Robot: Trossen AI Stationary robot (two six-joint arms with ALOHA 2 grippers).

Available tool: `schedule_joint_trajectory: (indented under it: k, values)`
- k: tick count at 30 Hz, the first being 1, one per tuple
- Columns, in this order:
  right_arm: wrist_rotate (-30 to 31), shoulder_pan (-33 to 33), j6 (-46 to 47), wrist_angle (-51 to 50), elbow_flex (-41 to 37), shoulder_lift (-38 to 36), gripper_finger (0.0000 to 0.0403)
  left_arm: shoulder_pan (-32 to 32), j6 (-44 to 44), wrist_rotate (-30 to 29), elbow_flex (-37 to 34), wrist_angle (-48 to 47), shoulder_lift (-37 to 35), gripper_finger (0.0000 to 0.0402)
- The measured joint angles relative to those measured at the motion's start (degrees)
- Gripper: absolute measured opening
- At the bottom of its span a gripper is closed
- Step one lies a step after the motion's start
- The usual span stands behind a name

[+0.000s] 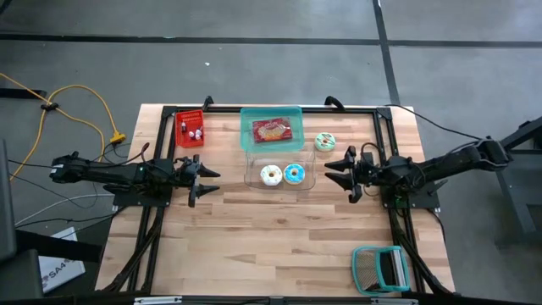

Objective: Pick & Place Food Item
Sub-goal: Put the green donut into the transparent bin

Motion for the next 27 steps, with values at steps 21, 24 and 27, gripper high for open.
schedule_joint_trajectory:
  k: [21, 24, 27]
  values:
    - [15.64, -16.14, -13.11, -5.87, 0.0, 0.02, 0.0144, -0.01, 0.0, 0.0, 0.0, 0.0, 0.0, 0.0225]
    - [18.37, -19.82, -13.75, -6.66, 0.0, 0.02, 0.0144, -0.01, 0.0, 0.0, 0.0, 0.02, 0.02, 0.0225]
    - [19.07, -23.78, -13.77, -7.66, 0.0, 0.02, 0.0144, 0.0, 0.0, 0.0, 0.0, 0.0, 0.0, 0.0225]
